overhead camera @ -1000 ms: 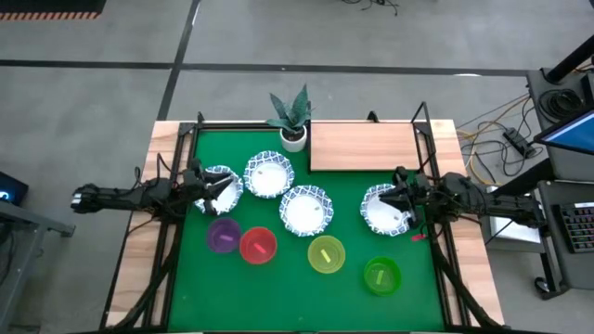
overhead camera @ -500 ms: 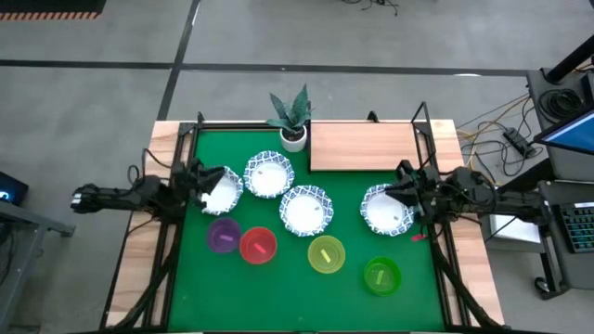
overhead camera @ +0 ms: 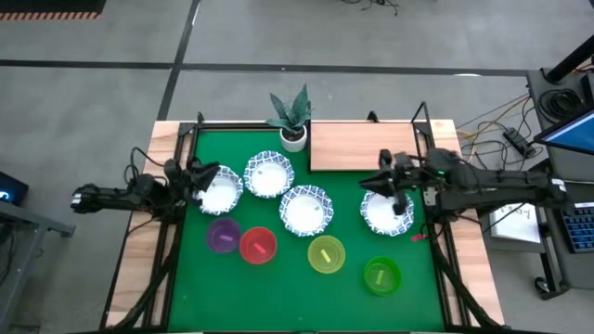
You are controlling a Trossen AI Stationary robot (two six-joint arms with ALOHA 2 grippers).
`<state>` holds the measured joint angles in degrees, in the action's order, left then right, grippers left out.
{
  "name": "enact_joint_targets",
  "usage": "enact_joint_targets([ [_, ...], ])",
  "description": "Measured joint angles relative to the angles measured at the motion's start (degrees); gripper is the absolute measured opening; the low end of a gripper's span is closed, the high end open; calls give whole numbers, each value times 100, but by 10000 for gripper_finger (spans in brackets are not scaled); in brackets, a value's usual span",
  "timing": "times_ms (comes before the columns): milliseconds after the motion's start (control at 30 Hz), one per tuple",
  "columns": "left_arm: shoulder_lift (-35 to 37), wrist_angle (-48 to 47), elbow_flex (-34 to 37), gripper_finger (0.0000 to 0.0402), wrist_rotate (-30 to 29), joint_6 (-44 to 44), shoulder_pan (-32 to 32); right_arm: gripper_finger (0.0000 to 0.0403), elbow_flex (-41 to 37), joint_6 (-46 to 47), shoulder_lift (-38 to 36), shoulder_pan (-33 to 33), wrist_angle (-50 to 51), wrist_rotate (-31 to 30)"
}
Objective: Place and stack bowls onto a shelf
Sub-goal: Put the white and blue bowl on the shelf
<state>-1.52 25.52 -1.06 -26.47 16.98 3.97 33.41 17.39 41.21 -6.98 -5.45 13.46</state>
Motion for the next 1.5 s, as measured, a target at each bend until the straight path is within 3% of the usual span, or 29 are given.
enact_joint_targets([
  [133,0,-4,0,75,1,-420,0,38,714,419,707,-2,938,-119],
  [367,0,-22,0,75,-4,-1292,0,38,1887,1739,1798,-30,2957,-907],
  [600,0,-84,0,75,-8,-1844,0,38,2592,2677,2813,-26,4636,-899],
  [1100,19,-105,0,75,-288,-1589,0,38,3928,2442,5086,-28,4695,-841],
  [1200,45,-49,0,75,-288,-1214,0,38,4391,2004,5538,-28,4709,-504],
  [1500,44,-126,0,75,152,-1150,0,43,5517,1835,6350,-28,5048,-294],
])
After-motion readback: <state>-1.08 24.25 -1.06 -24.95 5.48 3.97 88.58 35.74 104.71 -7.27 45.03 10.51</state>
